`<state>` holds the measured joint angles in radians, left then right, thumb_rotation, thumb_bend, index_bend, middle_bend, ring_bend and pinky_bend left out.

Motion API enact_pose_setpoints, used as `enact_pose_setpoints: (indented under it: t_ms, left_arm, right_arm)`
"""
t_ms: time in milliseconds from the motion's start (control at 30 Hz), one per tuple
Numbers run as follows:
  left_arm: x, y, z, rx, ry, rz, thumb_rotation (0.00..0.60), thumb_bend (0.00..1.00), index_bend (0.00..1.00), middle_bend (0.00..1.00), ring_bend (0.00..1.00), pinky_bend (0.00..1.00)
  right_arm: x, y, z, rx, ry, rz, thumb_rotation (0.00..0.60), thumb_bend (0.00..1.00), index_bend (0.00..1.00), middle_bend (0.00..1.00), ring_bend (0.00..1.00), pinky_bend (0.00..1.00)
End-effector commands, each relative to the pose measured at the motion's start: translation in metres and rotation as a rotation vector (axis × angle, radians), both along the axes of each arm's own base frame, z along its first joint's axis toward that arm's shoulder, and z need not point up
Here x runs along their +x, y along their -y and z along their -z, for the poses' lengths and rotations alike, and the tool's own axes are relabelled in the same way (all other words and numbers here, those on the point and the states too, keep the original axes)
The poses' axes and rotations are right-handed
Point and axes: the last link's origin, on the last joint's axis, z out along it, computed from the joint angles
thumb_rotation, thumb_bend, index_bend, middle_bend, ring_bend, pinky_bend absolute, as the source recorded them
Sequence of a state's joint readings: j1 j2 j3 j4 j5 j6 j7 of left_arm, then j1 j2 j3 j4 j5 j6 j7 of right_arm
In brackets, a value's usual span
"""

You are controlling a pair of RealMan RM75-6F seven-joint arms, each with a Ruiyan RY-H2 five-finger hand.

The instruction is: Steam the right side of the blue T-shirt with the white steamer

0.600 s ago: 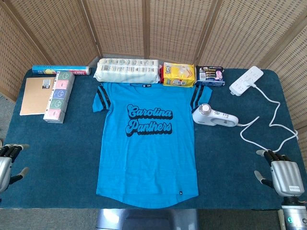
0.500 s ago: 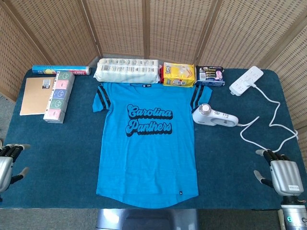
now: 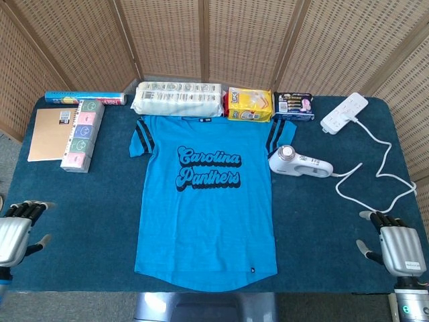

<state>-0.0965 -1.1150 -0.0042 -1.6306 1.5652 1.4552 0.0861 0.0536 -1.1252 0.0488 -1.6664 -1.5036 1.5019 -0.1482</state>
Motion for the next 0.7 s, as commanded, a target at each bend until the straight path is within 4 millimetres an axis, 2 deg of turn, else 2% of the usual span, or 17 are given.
enact_pose_setpoints:
  t_ms: [33,367,433,700]
  left_arm:
    - [0.007,-0.004,0.009,-0.062,-0.017,0.031,0.600,0.19,0.27,0.33,0.26,0.26]
    - [0.034,-0.013,0.034,-0.211,-0.058,0.142,0.597,0.15,0.27,0.33,0.26,0.26]
    - [0.046,-0.014,0.047,-0.271,-0.080,0.202,0.597,0.15,0.27,0.33,0.26,0.26]
    - [0.064,-0.013,0.065,-0.325,-0.109,0.277,0.600,0.16,0.27,0.33,0.26,0.26]
  right_arm:
    - [0.001,0.000,0.000,-0.003,0.001,-0.003,0.571,0.28,0.32,0.37,0.42,0.43]
    - [0.004,-0.003,-0.001,-0.009,0.004,-0.011,0.571,0.28,0.32,0.37,0.42,0.43]
    - [0.005,-0.004,-0.002,-0.013,0.006,-0.012,0.573,0.28,0.32,0.37,0.42,0.43]
    - [0.007,-0.006,-0.003,-0.012,0.011,-0.024,0.569,0.28,0.32,0.37,0.42,0.43]
